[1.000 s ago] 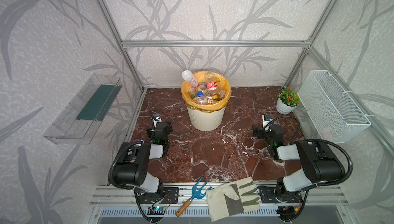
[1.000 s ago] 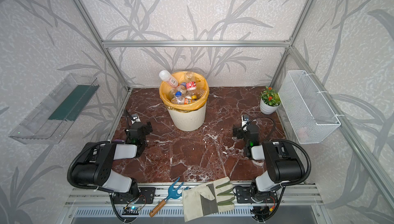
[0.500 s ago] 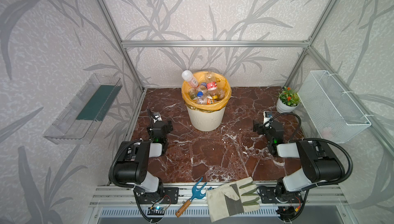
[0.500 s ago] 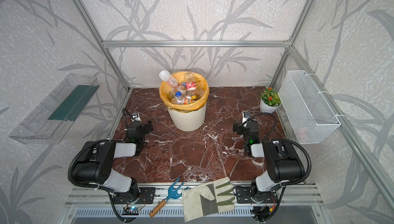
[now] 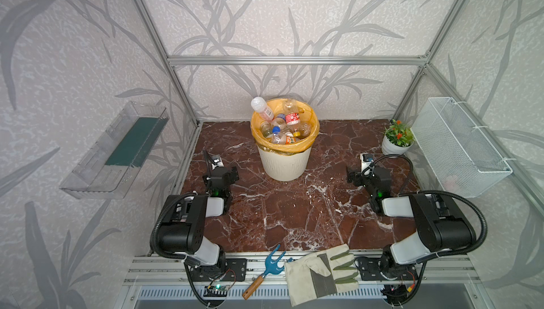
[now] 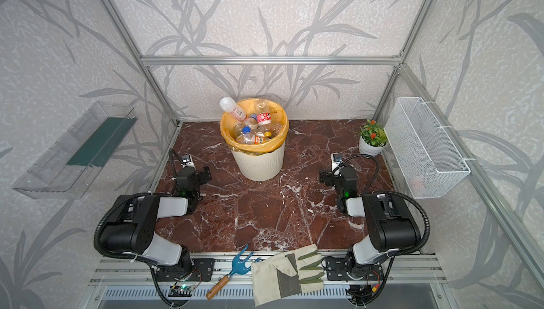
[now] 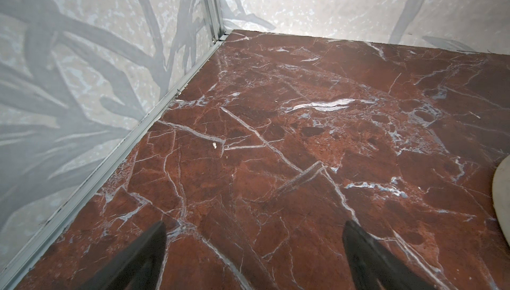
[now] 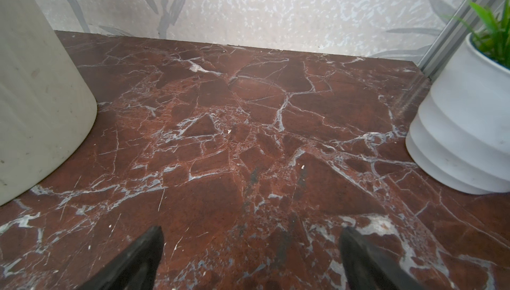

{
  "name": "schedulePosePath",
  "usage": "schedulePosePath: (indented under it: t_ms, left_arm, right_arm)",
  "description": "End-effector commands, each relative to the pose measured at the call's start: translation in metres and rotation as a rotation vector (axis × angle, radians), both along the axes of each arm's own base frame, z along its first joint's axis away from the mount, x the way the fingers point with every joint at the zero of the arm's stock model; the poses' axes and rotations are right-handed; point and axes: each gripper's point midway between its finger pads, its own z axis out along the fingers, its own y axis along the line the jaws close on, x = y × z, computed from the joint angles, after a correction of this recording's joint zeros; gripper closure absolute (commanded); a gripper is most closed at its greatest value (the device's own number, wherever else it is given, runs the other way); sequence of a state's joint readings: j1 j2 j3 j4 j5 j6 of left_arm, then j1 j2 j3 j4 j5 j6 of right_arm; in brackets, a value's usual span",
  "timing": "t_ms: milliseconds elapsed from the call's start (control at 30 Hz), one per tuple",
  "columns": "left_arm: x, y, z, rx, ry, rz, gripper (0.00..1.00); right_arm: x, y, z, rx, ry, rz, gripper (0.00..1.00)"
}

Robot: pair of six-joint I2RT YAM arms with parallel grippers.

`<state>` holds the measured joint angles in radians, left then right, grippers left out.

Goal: Throw the plastic bottles in the bin
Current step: Reset both arms

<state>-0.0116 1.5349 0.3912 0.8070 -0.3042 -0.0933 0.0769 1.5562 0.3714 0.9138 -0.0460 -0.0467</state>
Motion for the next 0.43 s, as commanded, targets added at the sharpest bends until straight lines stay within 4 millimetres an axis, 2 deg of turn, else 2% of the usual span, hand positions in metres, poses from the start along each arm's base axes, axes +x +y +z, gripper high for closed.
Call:
schedulePosePath:
  t_ms: [0, 400]
  left_arm:
    - [0.0051, 0.0001, 0.0102, 0.0, -0.026, -0.003, 0.01]
    - [0.0052, 0.0003, 0.0109, 0.001, -0.028, -0.002, 0.01]
  right_arm:
    - [0.005, 0.0034, 0.0053, -0.004, -0.016, 0.016, 0.01]
    - [0.0056, 0.0022, 0.0047, 0.002, -0.012, 0.011, 0.01]
